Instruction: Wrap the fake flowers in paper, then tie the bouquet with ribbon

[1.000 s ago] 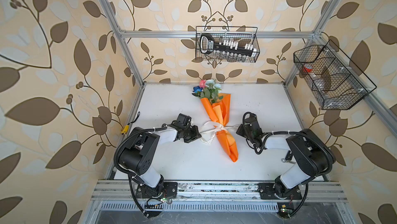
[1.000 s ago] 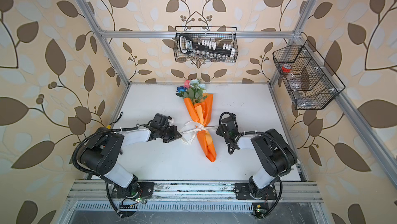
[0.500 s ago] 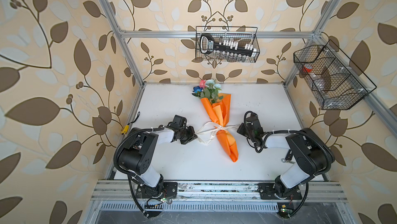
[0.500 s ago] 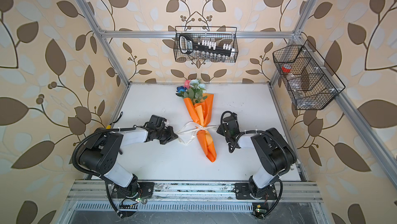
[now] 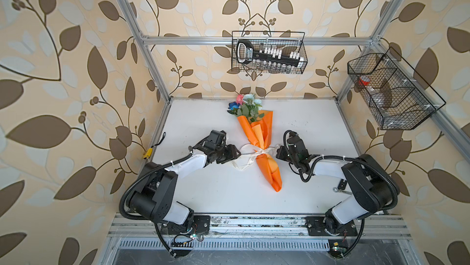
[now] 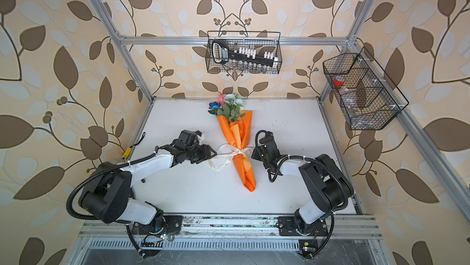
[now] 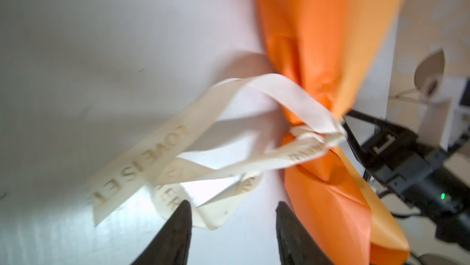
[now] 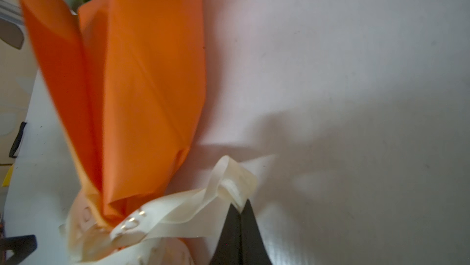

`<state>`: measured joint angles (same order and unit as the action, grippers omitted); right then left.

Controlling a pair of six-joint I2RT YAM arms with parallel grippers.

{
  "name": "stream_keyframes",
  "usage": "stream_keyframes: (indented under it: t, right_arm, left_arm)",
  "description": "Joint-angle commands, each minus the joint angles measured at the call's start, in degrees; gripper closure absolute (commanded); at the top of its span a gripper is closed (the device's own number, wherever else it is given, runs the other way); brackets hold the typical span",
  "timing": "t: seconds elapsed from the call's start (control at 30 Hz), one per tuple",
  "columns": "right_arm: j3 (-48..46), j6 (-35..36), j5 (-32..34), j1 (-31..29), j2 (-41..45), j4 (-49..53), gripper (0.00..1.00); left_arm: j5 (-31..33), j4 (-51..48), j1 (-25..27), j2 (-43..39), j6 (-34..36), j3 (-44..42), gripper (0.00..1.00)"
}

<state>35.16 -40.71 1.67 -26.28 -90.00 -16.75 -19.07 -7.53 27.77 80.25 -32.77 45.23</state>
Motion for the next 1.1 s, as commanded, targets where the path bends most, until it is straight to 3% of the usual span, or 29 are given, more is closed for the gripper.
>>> stream_keyframes:
  t: [0.0, 0.23, 0.37, 0.6, 0.73, 0.93, 1.07]
  right_arm:
    - [2.0, 1.6, -1.6, -0.5, 1.6, 2.3, 1.00]
    - [1.8, 0.8, -3.5, -0.5, 2.1, 2.5, 1.00]
    - [1.5, 0.3, -4.6, -0.4, 1.9, 1.9, 1.00]
    - [1.3, -0.9, -6.7, -0.5, 0.8, 0.8, 1.00]
    - [1.6, -1.0, -6.9, -0.4, 0.3, 0.9, 1.00]
    - [1.9, -0.7, -7.0, -0.3, -0.4, 1.4, 1.00]
    - [2.4, -0.5, -7.6, 0.6, -0.5, 1.9, 0.96]
  left_arm:
    - [9.1, -2.8, 7.2, -4.4, 9.3, 3.2, 0.42]
    - [17.4, 3.3, 20.7, 1.5, 15.3, 7.4, 0.32]
    - [14.4, 10.7, 22.5, 5.3, 14.8, 7.6, 0.33]
    - [14.8, 15.2, 22.5, 7.1, 14.2, 9.2, 0.28]
    - [12.6, 14.6, 22.5, 11.7, 13.8, 12.5, 0.35]
    - [5.4, 15.1, 22.5, 15.5, 13.7, 12.8, 0.62]
    - [5.4, 11.9, 22.4, 15.3, 13.9, 10.8, 0.66]
